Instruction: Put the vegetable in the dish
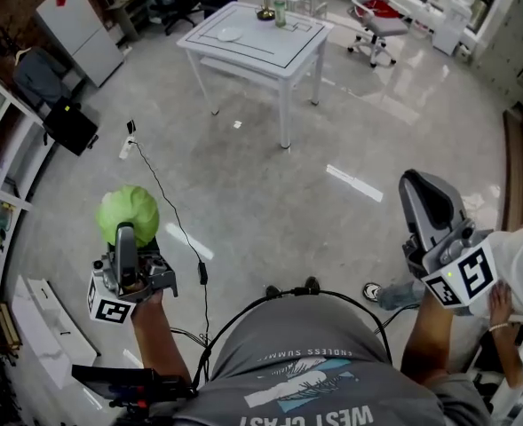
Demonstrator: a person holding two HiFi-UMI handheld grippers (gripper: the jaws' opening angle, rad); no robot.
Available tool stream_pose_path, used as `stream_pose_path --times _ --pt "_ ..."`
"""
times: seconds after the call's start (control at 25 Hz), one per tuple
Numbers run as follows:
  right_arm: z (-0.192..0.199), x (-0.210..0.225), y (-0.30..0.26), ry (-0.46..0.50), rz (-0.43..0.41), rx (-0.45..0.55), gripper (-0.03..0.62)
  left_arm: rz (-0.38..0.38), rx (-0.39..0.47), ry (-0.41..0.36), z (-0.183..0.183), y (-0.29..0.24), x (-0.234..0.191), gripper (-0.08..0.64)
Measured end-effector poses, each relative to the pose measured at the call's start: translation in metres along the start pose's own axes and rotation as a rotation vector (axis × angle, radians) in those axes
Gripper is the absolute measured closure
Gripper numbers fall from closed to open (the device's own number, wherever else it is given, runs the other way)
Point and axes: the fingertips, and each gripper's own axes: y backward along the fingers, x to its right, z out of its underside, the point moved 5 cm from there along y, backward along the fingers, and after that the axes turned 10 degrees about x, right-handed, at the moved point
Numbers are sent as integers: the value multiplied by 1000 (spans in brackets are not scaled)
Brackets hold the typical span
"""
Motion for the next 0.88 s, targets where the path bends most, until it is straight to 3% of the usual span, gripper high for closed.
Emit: stream_pose_path --times 0.88 --pt "9 -11 -46 31 28 -5 583 25 26 32 -13 2 -51 272"
